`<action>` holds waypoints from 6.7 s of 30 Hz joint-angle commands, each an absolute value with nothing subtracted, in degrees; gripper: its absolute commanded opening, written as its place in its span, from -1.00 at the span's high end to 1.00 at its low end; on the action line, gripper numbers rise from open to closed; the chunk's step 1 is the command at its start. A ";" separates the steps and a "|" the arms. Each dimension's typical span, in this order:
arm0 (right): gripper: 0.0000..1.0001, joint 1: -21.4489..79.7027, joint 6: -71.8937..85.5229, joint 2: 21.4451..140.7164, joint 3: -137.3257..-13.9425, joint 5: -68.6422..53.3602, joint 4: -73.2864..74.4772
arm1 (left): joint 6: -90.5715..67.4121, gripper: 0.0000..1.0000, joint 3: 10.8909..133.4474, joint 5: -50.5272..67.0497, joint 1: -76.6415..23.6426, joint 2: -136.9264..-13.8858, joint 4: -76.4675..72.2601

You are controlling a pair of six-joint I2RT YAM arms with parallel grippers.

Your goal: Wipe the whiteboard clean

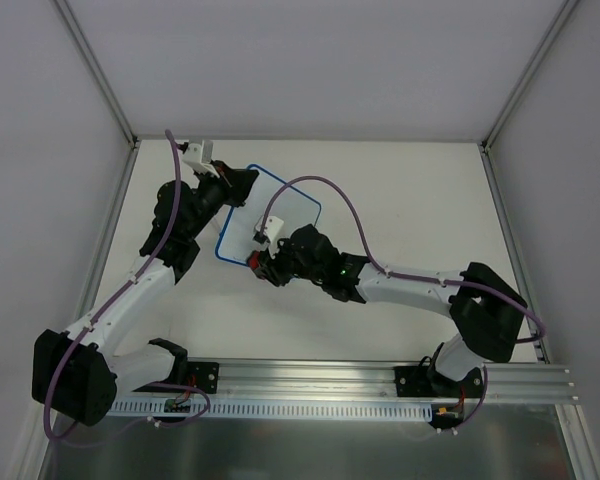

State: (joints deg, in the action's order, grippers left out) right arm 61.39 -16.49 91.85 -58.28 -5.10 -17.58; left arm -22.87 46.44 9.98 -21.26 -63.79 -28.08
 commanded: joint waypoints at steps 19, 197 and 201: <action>0.99 58.53 -15.11 91.85 -60.37 -4.04 -18.11 | -27.86 1.00 48.61 14.94 -22.85 -64.51 -26.28; -0.92 28.30 -5.18 67.50 -47.29 -3.07 23.55 | -33.66 1.00 55.72 10.63 -4.48 -85.25 -75.67; -0.92 28.39 -5.45 67.59 -47.72 -3.08 23.47 | -34.01 1.00 56.08 11.95 -3.34 -87.10 -76.72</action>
State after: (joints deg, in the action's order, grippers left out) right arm 28.58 -3.97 68.95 -45.01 -2.02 22.87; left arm -31.09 52.38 10.28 -3.99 -87.48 -64.27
